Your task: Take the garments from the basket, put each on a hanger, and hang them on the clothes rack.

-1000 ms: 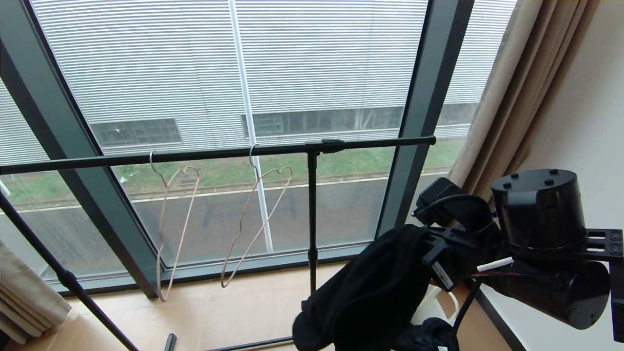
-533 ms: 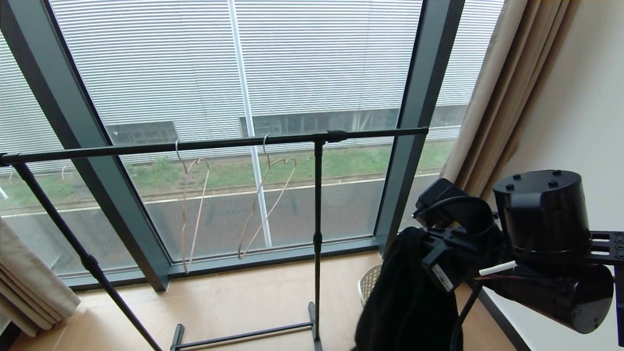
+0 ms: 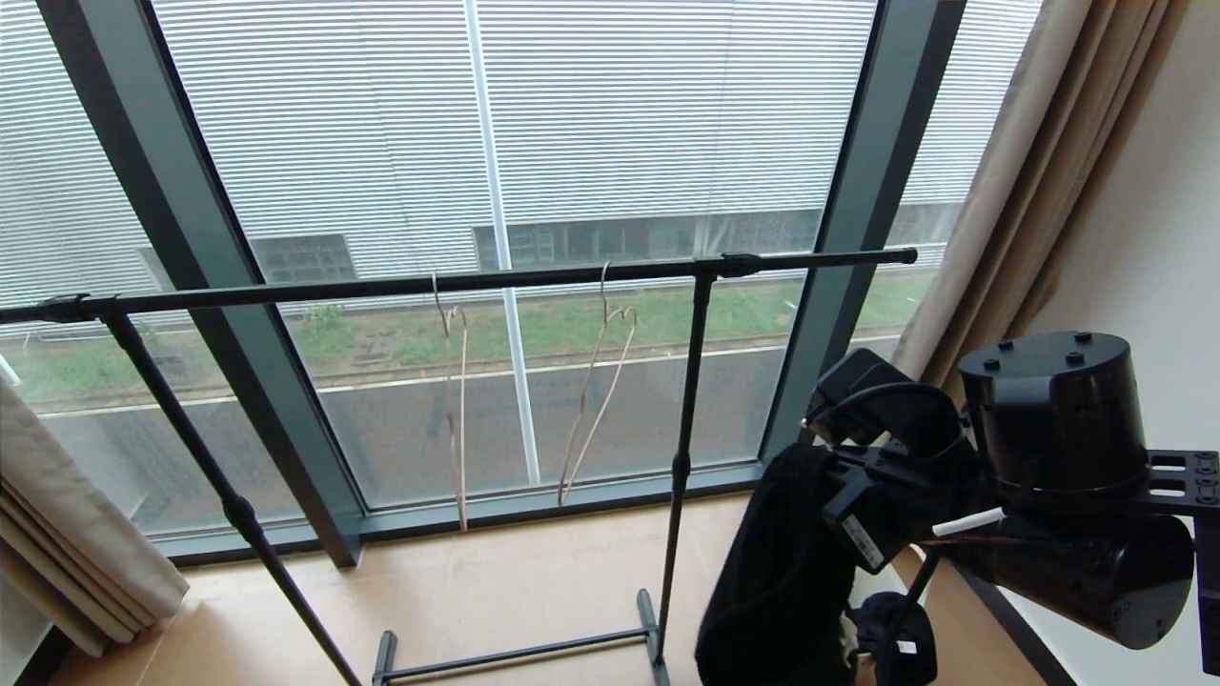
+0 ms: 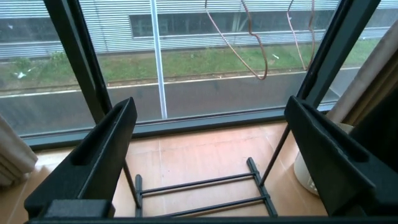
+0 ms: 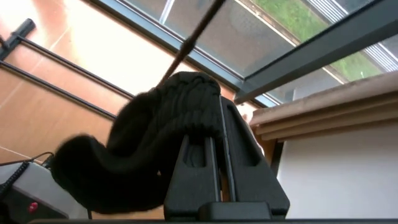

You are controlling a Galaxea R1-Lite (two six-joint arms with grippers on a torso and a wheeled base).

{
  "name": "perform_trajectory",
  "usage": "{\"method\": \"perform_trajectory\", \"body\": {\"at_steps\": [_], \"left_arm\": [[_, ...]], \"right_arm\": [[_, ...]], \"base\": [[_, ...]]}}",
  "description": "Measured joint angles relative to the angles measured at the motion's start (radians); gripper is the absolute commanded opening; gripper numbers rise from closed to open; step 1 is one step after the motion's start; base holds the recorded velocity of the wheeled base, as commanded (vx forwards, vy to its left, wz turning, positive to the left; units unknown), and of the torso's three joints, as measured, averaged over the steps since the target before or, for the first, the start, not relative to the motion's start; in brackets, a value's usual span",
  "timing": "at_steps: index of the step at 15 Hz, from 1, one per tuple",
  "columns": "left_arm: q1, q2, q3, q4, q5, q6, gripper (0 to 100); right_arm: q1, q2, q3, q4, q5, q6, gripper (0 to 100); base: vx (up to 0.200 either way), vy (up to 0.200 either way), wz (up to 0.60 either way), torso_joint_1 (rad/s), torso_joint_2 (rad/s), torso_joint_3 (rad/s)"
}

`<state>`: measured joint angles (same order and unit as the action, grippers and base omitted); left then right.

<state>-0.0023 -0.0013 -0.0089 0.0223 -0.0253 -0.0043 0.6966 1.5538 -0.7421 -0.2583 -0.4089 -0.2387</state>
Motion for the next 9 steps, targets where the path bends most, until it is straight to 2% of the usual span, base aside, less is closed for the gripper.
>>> {"method": "perform_trajectory", "body": {"at_steps": [8,9], "left_arm": [[0.002,0.0,0.0,-0.002,0.002,-0.001,100],[0.002,0.0,0.0,-0.003,0.002,0.0,100]], "right_arm": [[-0.003,-0.003,0.002,0.001,0.0,0.0,0],[-0.006,-0.002,0.001,0.001,-0.001,0.0,0]], "base": [[0.0,0.0,0.0,0.0,0.0,0.0],[0.0,0.0,0.6,-0.002,0.0,0.007]]}}
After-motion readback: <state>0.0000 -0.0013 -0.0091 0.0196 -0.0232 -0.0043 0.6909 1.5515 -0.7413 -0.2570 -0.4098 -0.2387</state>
